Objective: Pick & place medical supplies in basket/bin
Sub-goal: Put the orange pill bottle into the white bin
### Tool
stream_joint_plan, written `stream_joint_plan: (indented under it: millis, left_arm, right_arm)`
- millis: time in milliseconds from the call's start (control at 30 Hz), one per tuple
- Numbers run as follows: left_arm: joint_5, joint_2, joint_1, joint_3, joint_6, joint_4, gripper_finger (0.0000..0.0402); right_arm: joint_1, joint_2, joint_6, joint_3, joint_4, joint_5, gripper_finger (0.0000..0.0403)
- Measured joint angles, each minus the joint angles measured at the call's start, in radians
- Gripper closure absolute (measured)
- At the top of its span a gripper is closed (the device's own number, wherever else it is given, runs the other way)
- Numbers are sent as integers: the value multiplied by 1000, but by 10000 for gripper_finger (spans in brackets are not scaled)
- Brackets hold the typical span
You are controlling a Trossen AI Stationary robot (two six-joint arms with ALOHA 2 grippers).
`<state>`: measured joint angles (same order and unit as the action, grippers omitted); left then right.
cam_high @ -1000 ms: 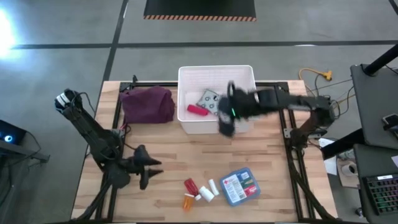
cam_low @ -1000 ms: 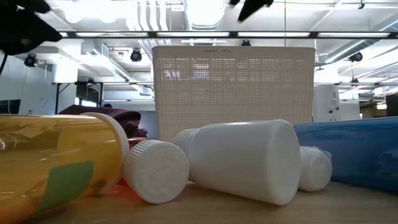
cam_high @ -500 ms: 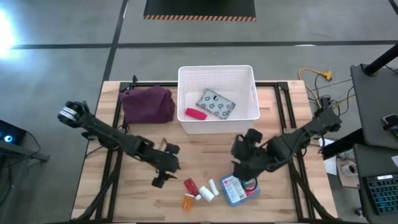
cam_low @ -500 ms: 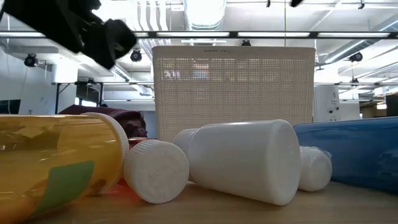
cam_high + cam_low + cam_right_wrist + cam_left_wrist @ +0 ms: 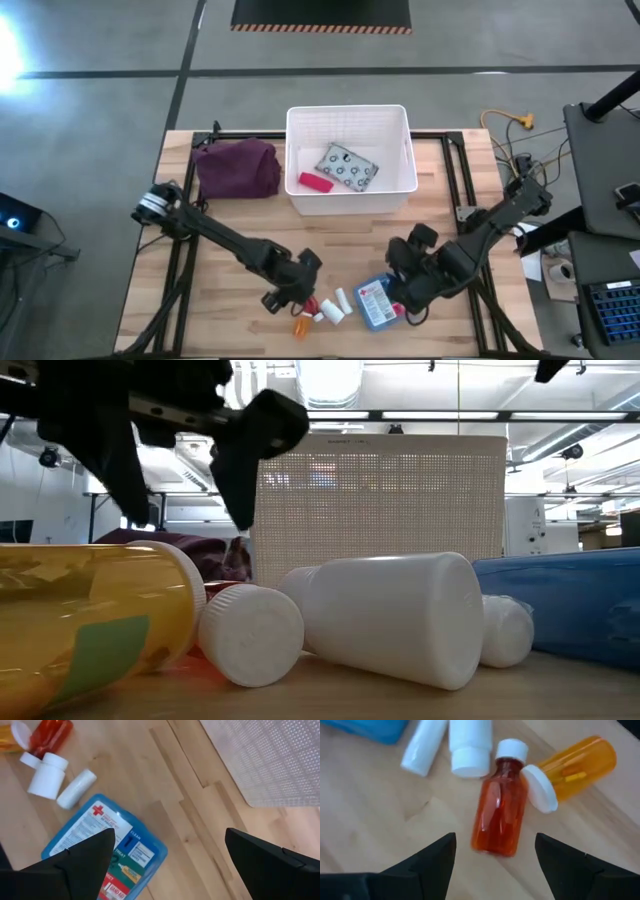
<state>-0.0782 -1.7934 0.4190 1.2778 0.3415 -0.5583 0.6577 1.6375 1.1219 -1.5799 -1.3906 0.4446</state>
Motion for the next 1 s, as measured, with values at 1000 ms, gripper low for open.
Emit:
stream_joint_plan:
  millis: [1000]
  left_arm:
    - [-10, -88, -84, 15, -105, -164, 258]
  right_arm:
    - [6, 0, 92, 47, -10, 34, 33]
